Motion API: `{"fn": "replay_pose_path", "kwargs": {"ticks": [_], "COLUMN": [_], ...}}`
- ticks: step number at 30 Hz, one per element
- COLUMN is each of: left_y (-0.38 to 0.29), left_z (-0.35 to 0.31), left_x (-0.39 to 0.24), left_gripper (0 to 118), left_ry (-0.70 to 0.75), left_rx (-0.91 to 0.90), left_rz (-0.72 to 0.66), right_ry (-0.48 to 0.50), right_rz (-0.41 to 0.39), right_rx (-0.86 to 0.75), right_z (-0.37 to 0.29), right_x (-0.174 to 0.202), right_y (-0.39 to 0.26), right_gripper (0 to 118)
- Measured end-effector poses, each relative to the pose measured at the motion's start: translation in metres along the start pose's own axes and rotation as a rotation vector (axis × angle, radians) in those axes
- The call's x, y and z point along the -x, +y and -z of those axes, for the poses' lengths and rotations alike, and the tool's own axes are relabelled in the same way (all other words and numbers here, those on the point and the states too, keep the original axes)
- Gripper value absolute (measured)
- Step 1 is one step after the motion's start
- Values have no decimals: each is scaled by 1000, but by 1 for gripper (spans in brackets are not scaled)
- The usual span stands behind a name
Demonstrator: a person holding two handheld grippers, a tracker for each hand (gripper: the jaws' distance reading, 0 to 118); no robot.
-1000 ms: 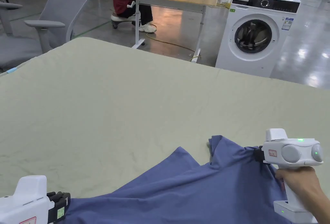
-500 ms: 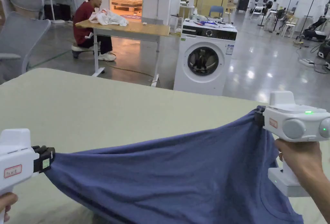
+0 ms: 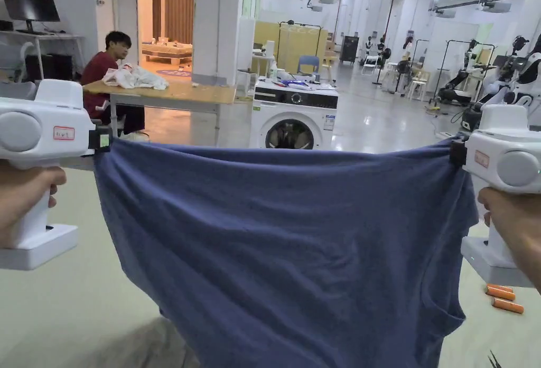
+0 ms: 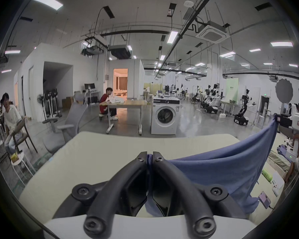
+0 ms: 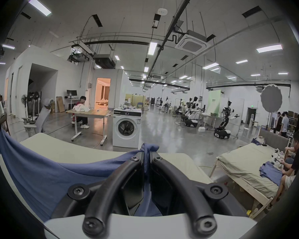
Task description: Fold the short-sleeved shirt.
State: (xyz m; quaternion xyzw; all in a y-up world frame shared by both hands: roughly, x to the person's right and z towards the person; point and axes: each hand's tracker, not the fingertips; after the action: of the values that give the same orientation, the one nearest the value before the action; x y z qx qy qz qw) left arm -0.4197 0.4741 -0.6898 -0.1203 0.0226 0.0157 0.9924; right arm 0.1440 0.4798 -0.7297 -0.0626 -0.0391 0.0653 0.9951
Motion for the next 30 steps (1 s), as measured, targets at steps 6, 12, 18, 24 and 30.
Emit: {"fn": "replay_pose_path", "kwargs": {"ticks": [6, 12, 18, 24, 30], "left_y": [62, 111, 135, 129, 86], "left_z": [24, 37, 49, 63, 77], "left_x": [-3, 2, 4, 8, 13], "left_gripper": [0, 0, 0, 0, 0], "left_ry": [4, 23, 50, 68, 70], "left_rx": [-49, -88, -124, -125, -76], "left_rz": [40, 68, 110, 107, 110], "right_ry": [-17, -21, -28, -16, 3], "right_rz": [25, 11, -16, -23, -40], "right_rx": [-41, -85, -144, -161, -110], "right_z": [11, 34, 55, 69, 74], "right_x": [-8, -5, 0, 4, 11], "right_y": [40, 90, 127, 129, 84], "right_gripper": [4, 4, 4, 4, 4]}}
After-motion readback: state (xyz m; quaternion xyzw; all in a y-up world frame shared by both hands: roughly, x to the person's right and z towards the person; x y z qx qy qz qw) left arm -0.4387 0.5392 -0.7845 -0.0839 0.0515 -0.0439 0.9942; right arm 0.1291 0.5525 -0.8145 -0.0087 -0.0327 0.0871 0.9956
